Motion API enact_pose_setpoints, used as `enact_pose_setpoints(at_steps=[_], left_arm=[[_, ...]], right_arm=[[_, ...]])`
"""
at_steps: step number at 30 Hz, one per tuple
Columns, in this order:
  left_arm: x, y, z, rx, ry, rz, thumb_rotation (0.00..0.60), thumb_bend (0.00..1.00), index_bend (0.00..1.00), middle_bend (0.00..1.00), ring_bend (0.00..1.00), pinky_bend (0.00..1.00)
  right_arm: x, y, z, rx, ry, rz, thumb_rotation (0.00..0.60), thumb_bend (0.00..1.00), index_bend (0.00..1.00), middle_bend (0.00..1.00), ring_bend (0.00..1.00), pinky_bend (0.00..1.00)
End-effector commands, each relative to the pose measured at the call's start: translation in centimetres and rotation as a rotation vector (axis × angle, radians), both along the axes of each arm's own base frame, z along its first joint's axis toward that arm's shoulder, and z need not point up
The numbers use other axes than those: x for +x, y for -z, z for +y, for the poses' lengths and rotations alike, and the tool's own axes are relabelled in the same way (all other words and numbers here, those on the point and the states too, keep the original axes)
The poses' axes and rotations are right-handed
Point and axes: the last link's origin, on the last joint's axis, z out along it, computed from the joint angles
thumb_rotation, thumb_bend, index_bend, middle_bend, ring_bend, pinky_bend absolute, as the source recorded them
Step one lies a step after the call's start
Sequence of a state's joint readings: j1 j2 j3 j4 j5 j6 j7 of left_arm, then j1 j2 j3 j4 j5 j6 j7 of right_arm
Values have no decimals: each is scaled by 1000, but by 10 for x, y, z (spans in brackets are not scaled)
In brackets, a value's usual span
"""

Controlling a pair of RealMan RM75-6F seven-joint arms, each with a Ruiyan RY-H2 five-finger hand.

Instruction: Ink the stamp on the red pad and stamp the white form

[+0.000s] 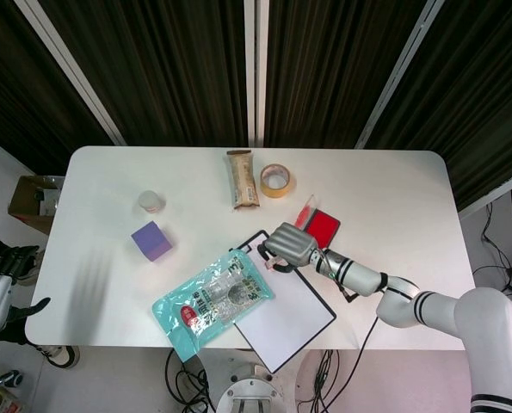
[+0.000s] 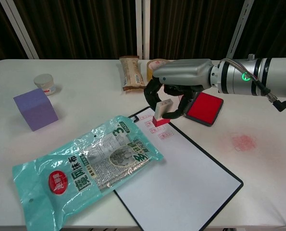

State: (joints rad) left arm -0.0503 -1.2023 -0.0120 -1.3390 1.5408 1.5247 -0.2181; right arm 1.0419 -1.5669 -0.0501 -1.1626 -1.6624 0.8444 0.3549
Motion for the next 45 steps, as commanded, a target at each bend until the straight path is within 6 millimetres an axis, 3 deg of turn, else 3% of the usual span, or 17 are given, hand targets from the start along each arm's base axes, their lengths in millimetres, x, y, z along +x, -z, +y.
enact_pose_setpoints(at_steps=[1,5,13,24,45], left_arm=[[2,0,0,1,5,2,600,0,161,163,133,243],[5,0,-1,1,10,7,600,0,162,164,133,243],[10,5,-1,-12,20,9,600,0,162,164,133,243],[14,8,1,-24,25,13,600,0,161,164,133,243],[12,8,1,-28,20,14,600,0,161,163,133,243]], right_arm=[[-3,-21,4,-28,-2,-20,600,437,1000,870,881,1000],[-17,-33,12,-31,4,3,600,437,1000,871,881,1000],[-75,-50,31,-48,82,101,600,445,1000,871,881,1000],[-127,-47,35,-82,167,190,600,445,1000,871,882,1000],[-162,-39,42,-91,238,177,600,426,975,840,880,1000]])
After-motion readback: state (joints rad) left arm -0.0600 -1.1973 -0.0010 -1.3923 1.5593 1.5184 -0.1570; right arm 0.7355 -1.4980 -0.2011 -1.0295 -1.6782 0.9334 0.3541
